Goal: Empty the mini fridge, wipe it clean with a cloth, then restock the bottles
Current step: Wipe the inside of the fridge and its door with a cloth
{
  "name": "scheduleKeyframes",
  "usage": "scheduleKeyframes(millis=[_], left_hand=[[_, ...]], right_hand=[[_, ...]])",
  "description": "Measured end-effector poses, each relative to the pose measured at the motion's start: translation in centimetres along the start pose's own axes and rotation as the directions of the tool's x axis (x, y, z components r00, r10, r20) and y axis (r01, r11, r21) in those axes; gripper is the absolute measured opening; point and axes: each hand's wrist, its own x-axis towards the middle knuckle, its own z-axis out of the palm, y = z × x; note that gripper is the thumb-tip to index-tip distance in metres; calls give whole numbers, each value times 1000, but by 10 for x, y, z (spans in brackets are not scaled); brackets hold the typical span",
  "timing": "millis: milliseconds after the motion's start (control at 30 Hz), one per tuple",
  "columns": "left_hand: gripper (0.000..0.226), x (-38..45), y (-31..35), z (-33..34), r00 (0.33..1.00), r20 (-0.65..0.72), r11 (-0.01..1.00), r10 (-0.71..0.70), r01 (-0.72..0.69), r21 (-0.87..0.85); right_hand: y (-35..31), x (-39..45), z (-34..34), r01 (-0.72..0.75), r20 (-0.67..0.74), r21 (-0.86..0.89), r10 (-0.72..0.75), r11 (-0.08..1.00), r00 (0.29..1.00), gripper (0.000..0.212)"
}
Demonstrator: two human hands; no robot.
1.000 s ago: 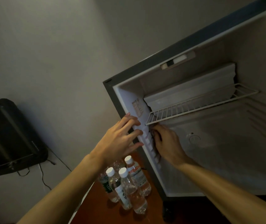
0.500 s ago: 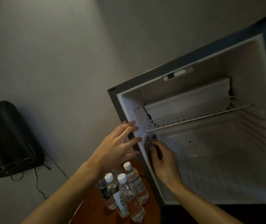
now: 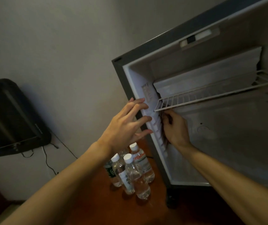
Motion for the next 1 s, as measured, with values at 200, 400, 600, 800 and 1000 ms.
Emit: scheduleKeyframes(millis=[200,400,600,800,1000], left_hand=[[37,2,5,-10,998,56,997,13,-18,80],[32,7,9,-16,993,119,980,-22,-2,198],[33,5,6,-8,998,63,988,-14,4,156],[33,0,-2,4,1000,-9,997,-14,15,71],[32,0,-2,1,1000,15,999,-26,26,30]], right_hand=[[-28,-45,-17,57,59,-26,-55,998,997,16],[-37,-57,-25,48,79,40,-51,998,996,15],[-31,-39,-19,-62,98,12,60,998,993,19],[-9,-9,-9,-21,50,-7,21,1000,999,19],[-5,8,-6,-51,64,-52,54,997,996,22]])
